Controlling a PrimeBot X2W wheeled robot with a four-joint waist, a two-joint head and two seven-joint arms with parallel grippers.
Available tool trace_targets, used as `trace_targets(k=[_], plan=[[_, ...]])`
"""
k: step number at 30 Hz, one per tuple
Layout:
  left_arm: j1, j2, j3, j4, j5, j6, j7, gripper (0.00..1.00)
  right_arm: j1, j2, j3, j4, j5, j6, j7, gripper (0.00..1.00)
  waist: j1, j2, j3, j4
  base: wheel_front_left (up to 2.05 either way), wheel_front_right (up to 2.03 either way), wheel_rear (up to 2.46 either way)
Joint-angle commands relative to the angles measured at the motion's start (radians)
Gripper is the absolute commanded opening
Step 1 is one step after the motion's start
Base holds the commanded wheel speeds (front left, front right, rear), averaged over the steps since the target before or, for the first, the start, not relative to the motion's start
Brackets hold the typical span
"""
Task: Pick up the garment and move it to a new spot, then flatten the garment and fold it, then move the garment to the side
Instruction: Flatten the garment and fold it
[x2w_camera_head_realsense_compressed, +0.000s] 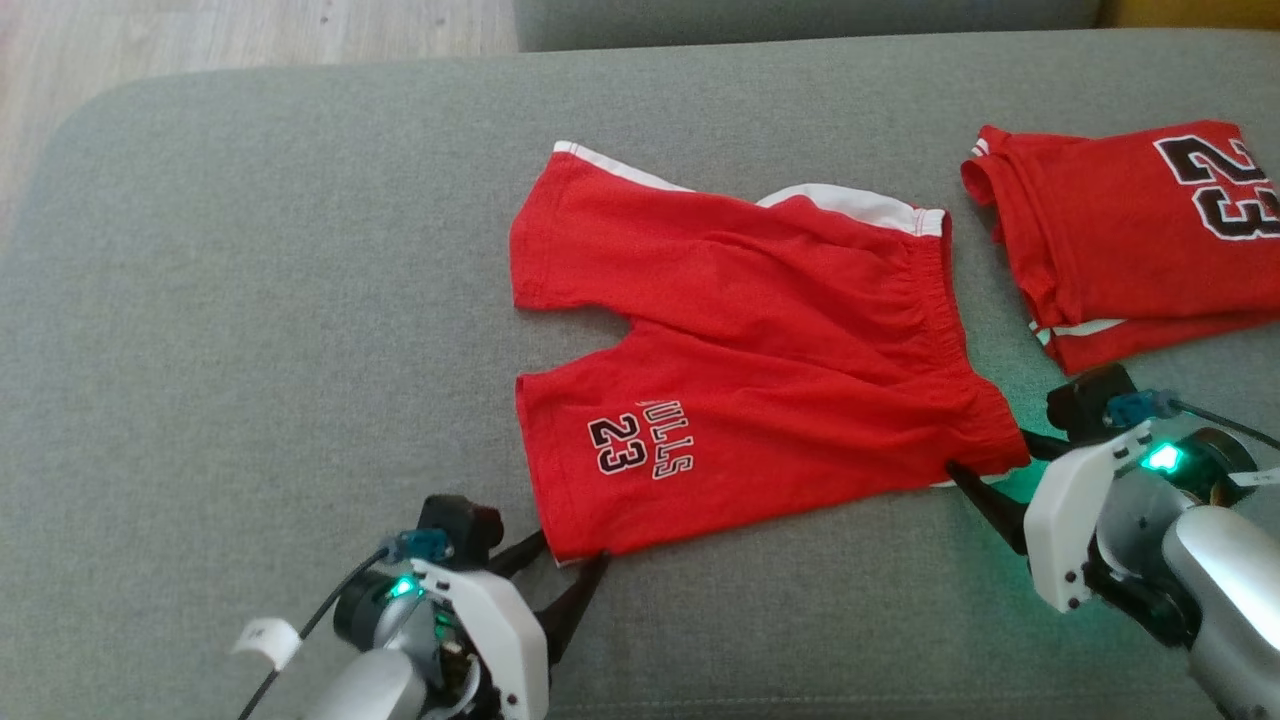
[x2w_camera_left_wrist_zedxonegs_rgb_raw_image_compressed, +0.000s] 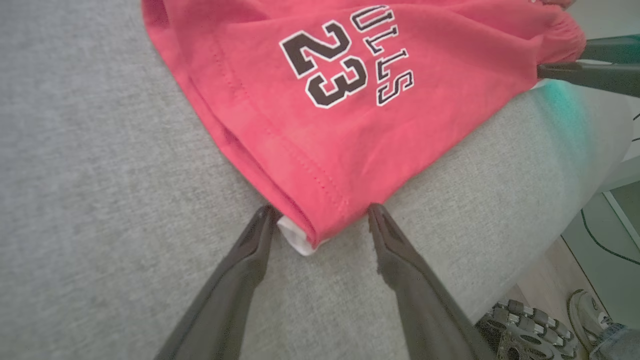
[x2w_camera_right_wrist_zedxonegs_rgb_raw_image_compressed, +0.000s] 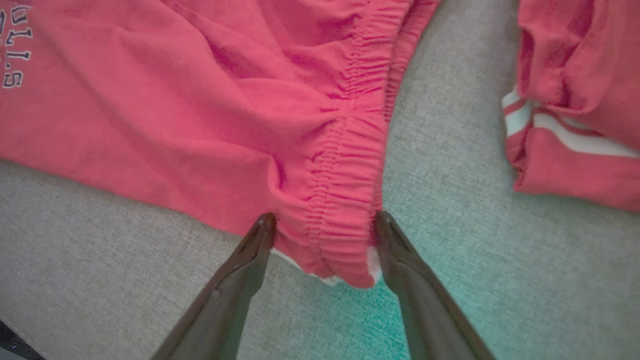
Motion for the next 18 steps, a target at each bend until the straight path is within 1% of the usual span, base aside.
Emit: trace_targets(k=[1, 7, 9, 11, 14, 15, 16, 17, 18], plan=[[-0.058, 0.014, 0.012, -0.005, -0.014, -0.006, -0.018, 1.0, -0.032, -0.041, 0.018, -0.014, 0.016, -0.001, -0.003, 1.0, 0.0, 0.0, 0.005, -0.001, 0.0, 0.0, 0.0], [-0.093, 0.018, -0.033, 0.027, -0.05, -0.006, -0.047, 1.0, -0.052, -0.075, 0.061, -0.027, 0.04, -0.001, 0.009, 0.99, 0.0, 0.0, 0.016, 0.001, 0.0, 0.0, 0.0], [-0.1, 0.022, -0.043, 0.039, -0.058, -0.006, -0.057, 1.0, -0.057, -0.087, 0.077, -0.033, 0.051, -0.001, 0.018, 0.93, 0.0, 0.0, 0.017, 0.001, 0.0, 0.0, 0.0], [-0.104, 0.023, -0.05, 0.045, -0.063, -0.006, -0.059, 1.0, -0.06, -0.091, 0.083, -0.035, 0.057, -0.001, 0.021, 0.91, 0.0, 0.0, 0.017, 0.001, 0.0, 0.0, 0.0], [-0.114, 0.023, -0.069, 0.058, -0.081, -0.006, -0.068, 1.0, -0.065, -0.098, 0.101, -0.038, 0.075, -0.001, 0.023, 0.84, 0.0, 0.0, 0.017, 0.002, 0.0, 0.0, 0.0], [-0.118, 0.024, -0.074, 0.062, -0.085, -0.006, -0.071, 1.0, -0.067, -0.098, 0.107, -0.039, 0.081, -0.001, 0.023, 0.8, 0.0, 0.0, 0.017, 0.002, 0.0, 0.0, 0.0], [-0.121, 0.025, -0.079, 0.067, -0.088, -0.006, -0.073, 1.0, -0.069, -0.098, 0.113, -0.04, 0.085, -0.001, 0.024, 0.67, 0.0, 0.0, 0.017, 0.003, 0.0, 0.0, 0.0], [-0.124, 0.026, -0.084, 0.071, -0.092, -0.006, -0.075, 1.0, -0.071, -0.098, 0.119, -0.041, 0.089, -0.001, 0.023, 0.5, 0.0, 0.0, 0.016, 0.003, 0.0, 0.0, 0.0], [-0.127, 0.027, -0.088, 0.074, -0.095, -0.006, -0.076, 0.8, -0.074, -0.098, 0.125, -0.043, 0.091, -0.001, 0.018, 0.37, 0.0, 0.0, 0.015, 0.004, 0.0, 0.0, 0.0]])
